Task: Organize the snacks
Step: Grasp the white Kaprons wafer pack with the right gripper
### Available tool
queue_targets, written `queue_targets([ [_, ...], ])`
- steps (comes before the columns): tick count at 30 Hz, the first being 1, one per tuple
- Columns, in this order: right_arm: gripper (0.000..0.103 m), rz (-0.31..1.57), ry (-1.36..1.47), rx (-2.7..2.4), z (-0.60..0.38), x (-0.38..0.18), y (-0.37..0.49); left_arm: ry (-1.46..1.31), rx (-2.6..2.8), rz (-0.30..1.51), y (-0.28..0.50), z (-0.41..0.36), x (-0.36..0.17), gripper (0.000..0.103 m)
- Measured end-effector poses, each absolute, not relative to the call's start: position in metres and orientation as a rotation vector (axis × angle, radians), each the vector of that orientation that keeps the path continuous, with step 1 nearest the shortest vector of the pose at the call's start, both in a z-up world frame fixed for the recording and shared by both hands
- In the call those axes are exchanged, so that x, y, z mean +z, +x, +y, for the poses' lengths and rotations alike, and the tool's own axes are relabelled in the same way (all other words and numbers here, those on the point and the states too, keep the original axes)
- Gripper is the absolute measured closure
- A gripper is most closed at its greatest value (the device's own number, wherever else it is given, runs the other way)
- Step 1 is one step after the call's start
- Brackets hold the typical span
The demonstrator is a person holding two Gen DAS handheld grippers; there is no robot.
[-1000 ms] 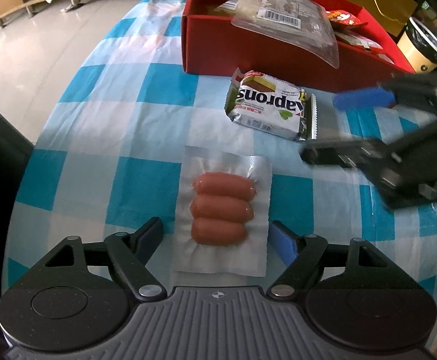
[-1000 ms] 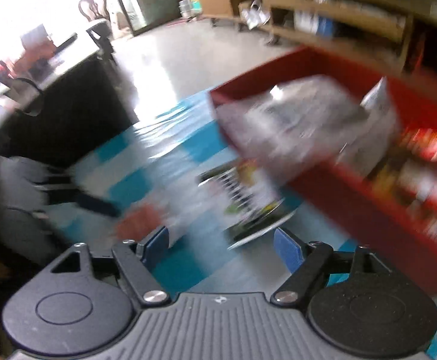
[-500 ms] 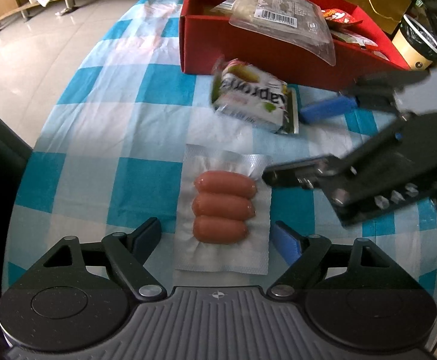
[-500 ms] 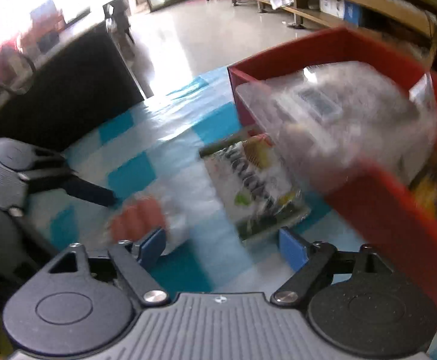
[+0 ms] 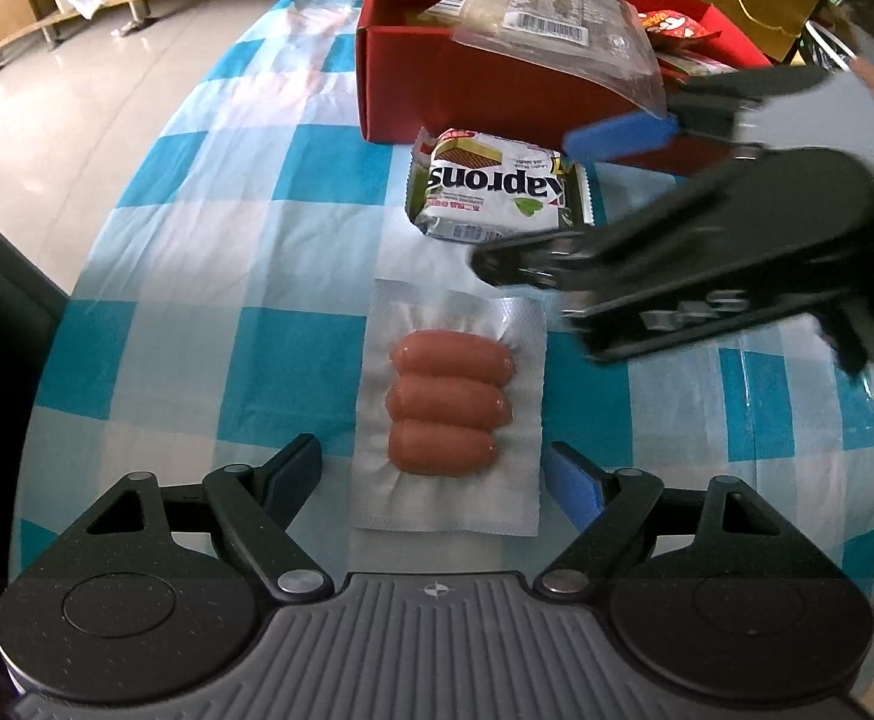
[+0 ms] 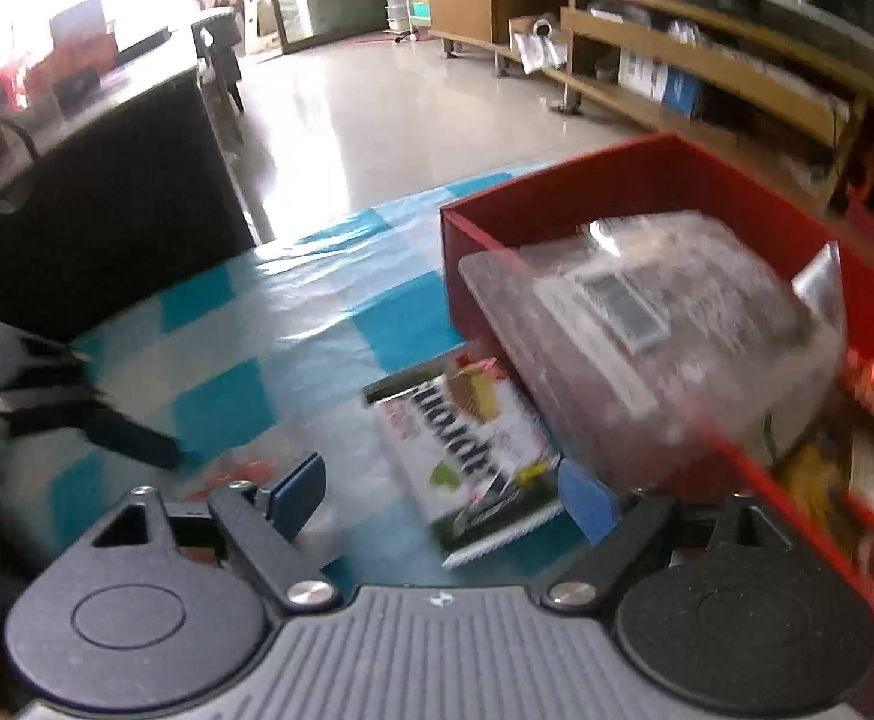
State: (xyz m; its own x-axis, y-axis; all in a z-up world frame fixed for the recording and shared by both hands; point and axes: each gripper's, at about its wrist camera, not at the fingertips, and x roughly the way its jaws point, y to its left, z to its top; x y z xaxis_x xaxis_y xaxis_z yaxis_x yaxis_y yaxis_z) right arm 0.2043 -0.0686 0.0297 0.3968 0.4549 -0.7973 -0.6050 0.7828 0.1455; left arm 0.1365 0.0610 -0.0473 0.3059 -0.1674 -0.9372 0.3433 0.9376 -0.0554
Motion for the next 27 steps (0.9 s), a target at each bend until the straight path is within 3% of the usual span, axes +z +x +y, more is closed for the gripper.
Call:
queue_targets([
  [6,0.016,0.981,-0.193,0.711,-0.063,0.017,0.204,0.169,-0.353,1.216,0.136,0.061,-0.047,0.015],
  [11,0.02,1.06,-0.169,0.74,-0.08,0.03,0.187,0.166,-0.353,1.214,0.135,0.062,-0.047,0.015],
  [18,0.019,1.003,-0.184,0.637,-0.053,0.031,0.202,0.193,-0.315,1.21,0.134,0.061,-0.049,0.014],
  [20,0.012,1.026,-0.221,0.604,-0.042,0.021,0.205,0.23,-0.29,1.206,0.132,0.06,-0.053,0.012],
  [21,0.002,1.029,-0.208,0.571,-0.042,0.018,0.206,0.225,-0.29,1.201,0.132,0.061,-0.052,0.013],
  [25,0.0,1.051,-0.13,0.561,-0.055,0.017,0.209,0.223,-0.272,1.196,0.132,0.063,-0.048,0.026],
  [27,0.002,1.052,-0.194,0.573,-0.052,0.018,0.204,0.226,-0.276,1.199,0.132,0.062,-0.047,0.026],
])
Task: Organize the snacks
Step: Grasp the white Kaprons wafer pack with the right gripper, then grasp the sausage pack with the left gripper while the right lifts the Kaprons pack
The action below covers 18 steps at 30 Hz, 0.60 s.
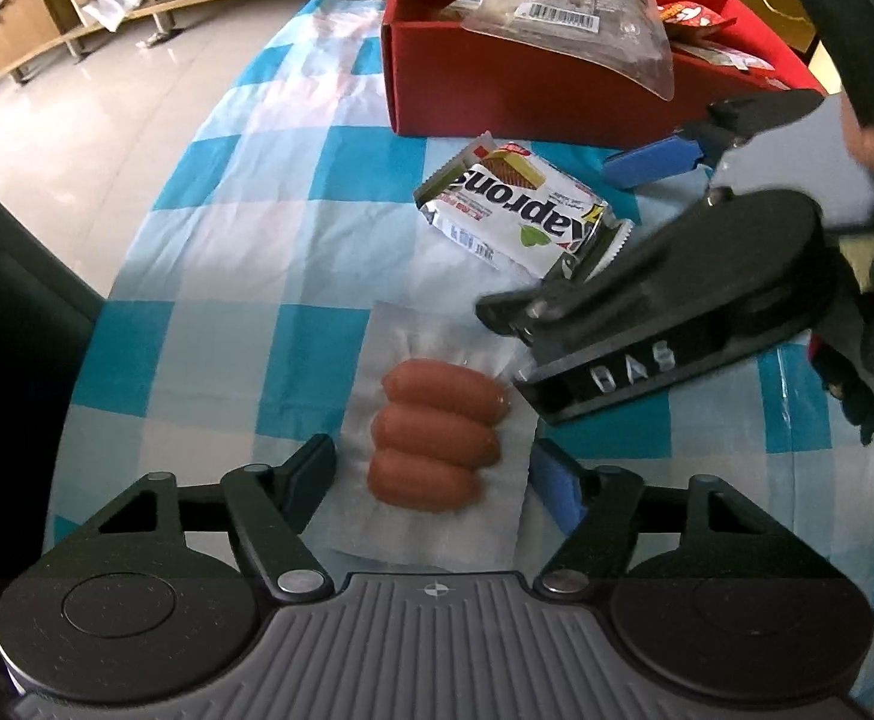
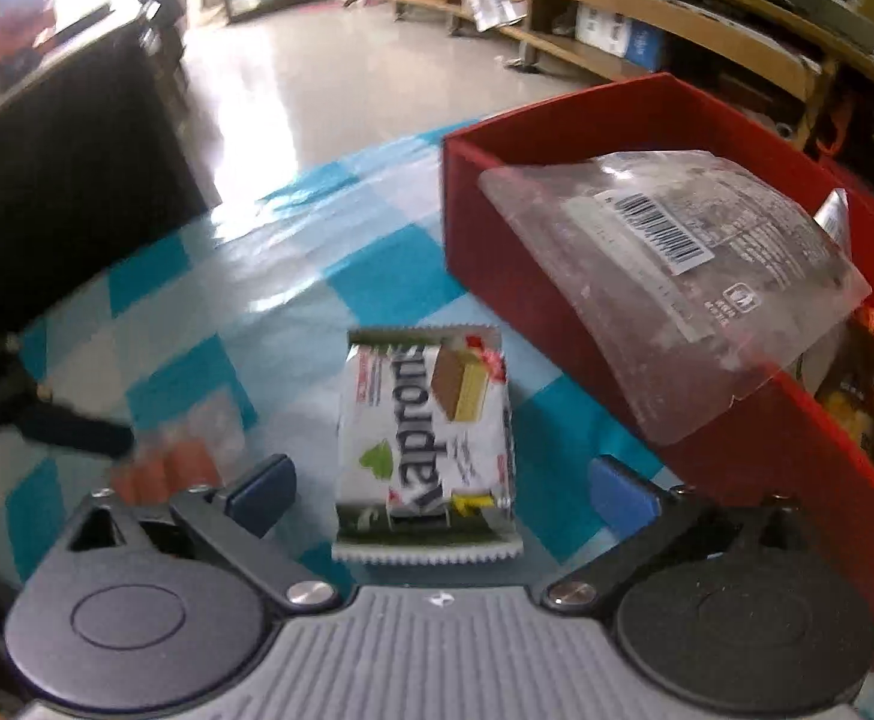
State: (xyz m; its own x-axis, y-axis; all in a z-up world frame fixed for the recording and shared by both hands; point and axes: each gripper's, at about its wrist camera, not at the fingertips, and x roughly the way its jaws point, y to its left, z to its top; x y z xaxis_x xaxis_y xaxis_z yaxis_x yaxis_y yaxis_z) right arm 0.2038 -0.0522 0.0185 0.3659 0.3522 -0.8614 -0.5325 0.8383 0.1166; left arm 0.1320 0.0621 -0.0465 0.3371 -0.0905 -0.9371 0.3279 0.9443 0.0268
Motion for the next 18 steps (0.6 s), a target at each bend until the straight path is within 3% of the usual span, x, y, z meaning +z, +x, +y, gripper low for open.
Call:
queue_targets([
  [2,0.012,1.055,-0.195,0.578,-0.057,0.023,0.199,0.231,-0.274,1.198,0.131,0.061,-0.046,0.027],
  [4,0.037,1.05,-0.184,0.583,-0.061,0.027,0.193,0.227,-0.271,1.204,0.131,0.061,-0.045,0.028],
  [5,0.044,1.049,-0.17,0.574,-0.066,0.03,0.19,0.218,-0.27,1.207,0.131,0.062,-0.045,0.028],
  [18,0.046,1.064,-0.071,0.54,-0.111,0.036,0.152,0.134,-0.281,1.226,0.125,0.065,-0.038,0.029],
])
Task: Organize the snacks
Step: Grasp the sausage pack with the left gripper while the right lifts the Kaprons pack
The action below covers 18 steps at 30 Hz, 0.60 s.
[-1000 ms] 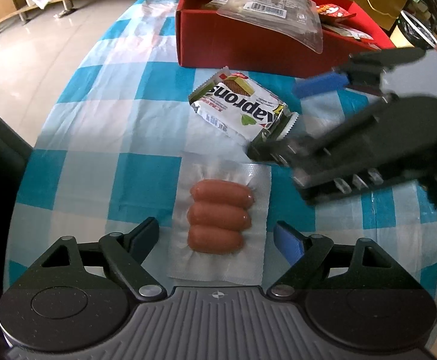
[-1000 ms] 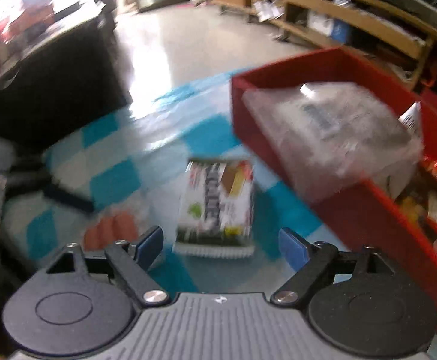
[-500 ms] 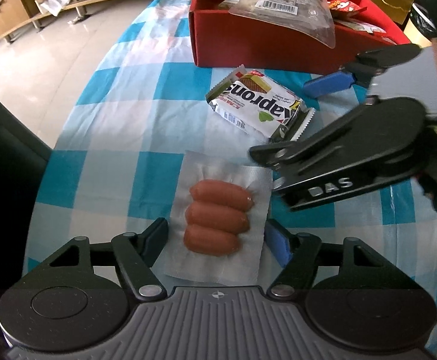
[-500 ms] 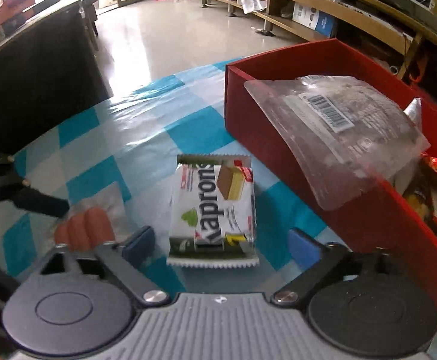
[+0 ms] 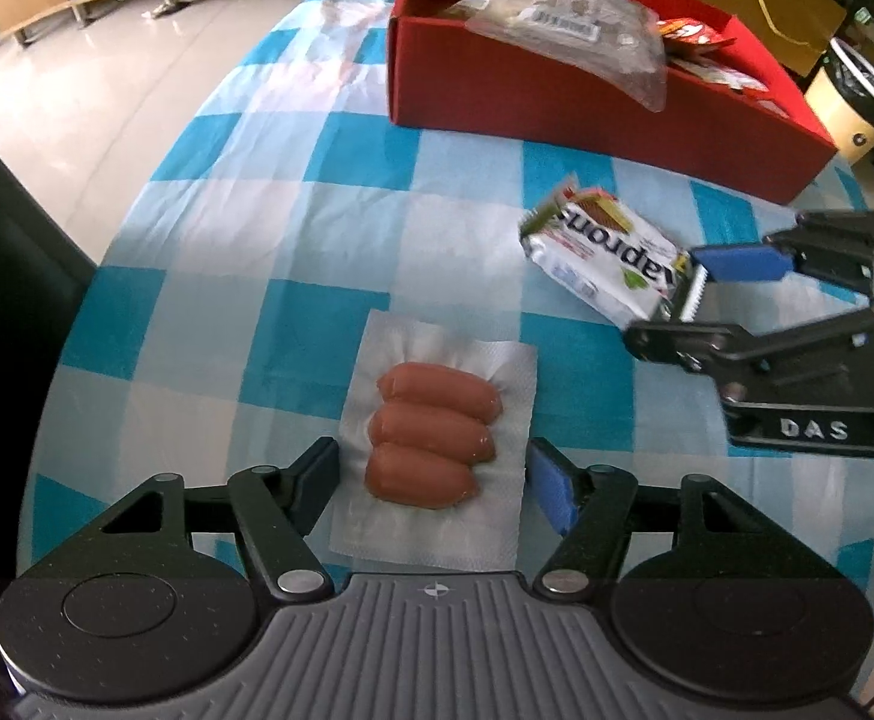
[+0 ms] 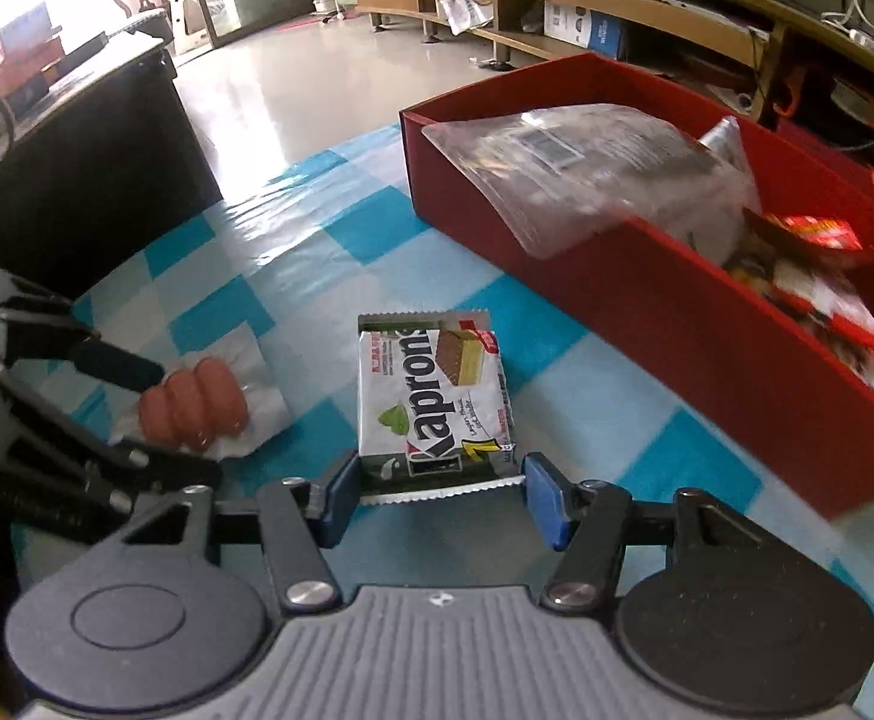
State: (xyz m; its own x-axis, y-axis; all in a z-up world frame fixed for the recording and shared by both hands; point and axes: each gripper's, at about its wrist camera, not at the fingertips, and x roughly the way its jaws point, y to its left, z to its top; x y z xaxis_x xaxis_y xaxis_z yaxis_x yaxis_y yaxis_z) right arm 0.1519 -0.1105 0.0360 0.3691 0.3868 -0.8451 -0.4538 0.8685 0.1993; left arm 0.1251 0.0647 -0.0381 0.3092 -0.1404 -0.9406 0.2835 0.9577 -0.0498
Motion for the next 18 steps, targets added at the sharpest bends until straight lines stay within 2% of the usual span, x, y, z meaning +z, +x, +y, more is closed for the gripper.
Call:
queue_targets([
  [10,0.046,1.02,0.097,0.486,-0.149,0.066,0.126,0.066,-0.316,1.196,0.125,0.063,-0.021,0.029],
  [18,0.044,1.134,0.022,0.469,-0.141,0.036,0.12,0.104,-0.333,1.229,0.12,0.051,-0.032,0.029],
])
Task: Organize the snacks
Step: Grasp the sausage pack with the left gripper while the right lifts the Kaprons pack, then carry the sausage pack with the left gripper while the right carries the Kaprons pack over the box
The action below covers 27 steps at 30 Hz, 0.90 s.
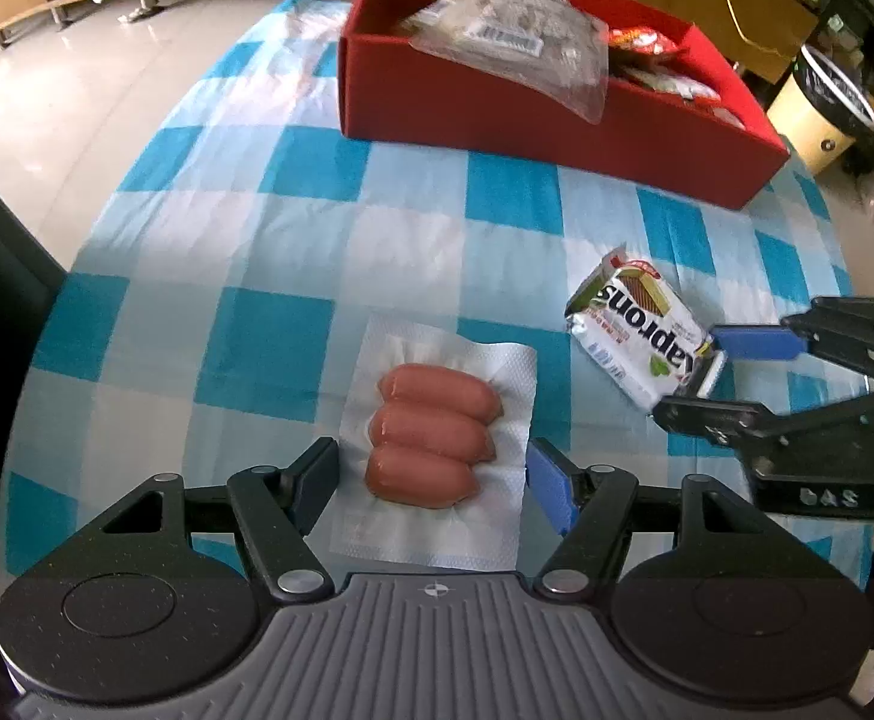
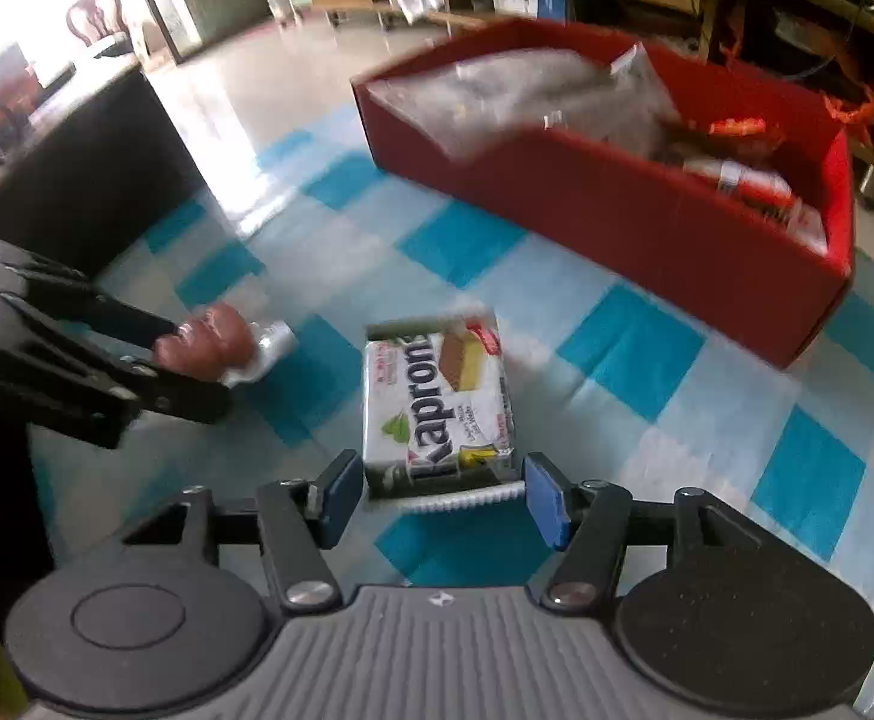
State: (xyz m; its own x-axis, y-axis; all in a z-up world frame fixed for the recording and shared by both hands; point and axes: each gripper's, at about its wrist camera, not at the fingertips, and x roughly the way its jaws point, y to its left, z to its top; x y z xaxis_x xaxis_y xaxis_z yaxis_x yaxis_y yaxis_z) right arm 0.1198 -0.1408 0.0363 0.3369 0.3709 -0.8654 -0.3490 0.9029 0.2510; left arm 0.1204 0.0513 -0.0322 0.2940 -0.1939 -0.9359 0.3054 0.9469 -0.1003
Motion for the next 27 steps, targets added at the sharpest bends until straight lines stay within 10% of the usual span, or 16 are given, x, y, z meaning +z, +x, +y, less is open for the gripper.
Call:
queue_targets([
  [8,0.024,1.116,-0.013,0.441,-0.126,0.025,0.143,0.126,-0.321,1.248,0.124,0.045,-0.041,0.029],
  [13,0.046,1.076,-0.119,0.459,-0.112,0.027,0.133,0.133,-0.321,1.246,0.127,0.039,-0.039,0.029],
  [27,0.047,0.954,0.13,0.387,-0.167,0.072,0.149,0.034,-0.339,1.111,0.156,0.014,0.003,0.029],
])
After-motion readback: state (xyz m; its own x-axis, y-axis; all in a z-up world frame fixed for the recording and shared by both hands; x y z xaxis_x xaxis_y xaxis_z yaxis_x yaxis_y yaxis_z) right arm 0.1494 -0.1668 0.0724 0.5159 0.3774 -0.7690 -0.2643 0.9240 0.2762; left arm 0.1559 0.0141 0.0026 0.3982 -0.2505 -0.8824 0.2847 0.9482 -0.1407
